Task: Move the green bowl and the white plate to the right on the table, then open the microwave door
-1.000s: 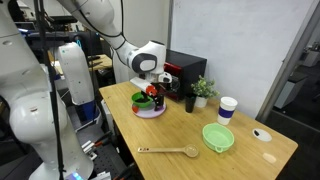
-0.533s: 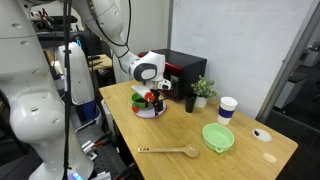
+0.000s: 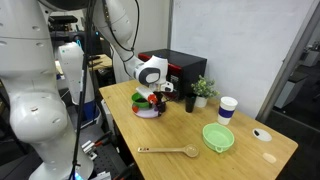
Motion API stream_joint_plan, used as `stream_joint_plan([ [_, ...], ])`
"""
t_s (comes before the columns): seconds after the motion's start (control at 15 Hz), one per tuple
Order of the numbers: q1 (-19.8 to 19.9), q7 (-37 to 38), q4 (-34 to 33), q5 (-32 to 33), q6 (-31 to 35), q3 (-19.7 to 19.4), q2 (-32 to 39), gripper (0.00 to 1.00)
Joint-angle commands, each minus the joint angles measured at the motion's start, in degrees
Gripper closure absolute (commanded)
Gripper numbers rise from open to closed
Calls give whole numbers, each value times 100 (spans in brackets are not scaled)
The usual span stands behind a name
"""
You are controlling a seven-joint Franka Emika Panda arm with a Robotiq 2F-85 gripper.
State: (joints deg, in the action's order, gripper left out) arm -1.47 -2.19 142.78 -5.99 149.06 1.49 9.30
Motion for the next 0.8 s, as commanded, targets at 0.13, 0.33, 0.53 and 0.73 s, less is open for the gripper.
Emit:
stream_joint_plan([
  [0.13, 17, 115, -363, -76, 178, 72, 494, 0],
  [0.33, 21, 152, -440, -71, 248, 84, 648, 0],
  [0.53, 31, 165, -490, -71, 332, 102, 771, 0],
  [0.73, 27, 193, -505, -54, 404, 102, 837, 0],
])
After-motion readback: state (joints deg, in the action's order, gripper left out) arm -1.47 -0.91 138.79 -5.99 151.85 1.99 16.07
